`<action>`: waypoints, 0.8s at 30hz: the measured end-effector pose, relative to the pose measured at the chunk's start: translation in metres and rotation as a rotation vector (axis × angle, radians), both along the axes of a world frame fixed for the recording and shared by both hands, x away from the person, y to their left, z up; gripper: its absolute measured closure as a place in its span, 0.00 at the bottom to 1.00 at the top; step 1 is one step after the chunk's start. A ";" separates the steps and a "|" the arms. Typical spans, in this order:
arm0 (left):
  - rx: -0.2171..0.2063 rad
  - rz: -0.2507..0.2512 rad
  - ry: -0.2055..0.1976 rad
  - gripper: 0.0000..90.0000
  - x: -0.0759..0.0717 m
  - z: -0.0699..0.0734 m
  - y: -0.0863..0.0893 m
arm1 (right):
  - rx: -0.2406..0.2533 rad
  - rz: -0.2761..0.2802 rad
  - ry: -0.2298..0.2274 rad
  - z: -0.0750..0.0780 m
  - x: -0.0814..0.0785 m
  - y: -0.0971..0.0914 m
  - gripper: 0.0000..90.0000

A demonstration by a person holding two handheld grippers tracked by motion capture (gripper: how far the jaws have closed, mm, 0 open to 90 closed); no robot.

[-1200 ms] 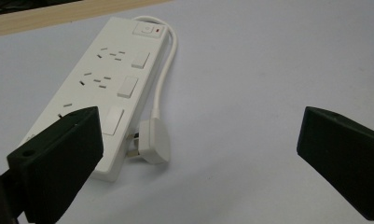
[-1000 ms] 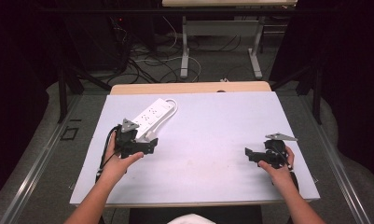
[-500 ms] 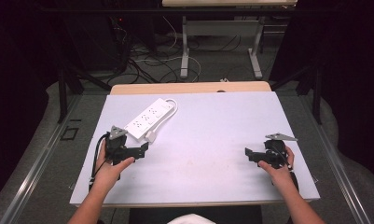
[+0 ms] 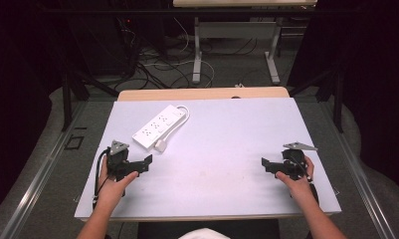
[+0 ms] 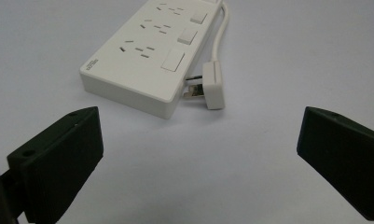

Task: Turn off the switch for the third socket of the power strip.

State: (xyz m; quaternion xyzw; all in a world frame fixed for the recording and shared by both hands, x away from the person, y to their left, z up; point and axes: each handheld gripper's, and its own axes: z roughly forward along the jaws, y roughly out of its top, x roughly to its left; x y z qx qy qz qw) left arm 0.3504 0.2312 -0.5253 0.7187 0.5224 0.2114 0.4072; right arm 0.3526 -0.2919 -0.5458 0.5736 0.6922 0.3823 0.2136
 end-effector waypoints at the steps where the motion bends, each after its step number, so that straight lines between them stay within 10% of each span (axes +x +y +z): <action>1: -0.007 0.004 0.001 0.00 -0.001 -0.001 0.001 | -0.003 0.001 -0.001 0.000 0.000 0.000 0.00; 24: -0.012 0.050 0.046 0.01 -0.001 -0.022 0.016 | -0.007 0.010 0.006 -0.002 0.001 0.002 0.00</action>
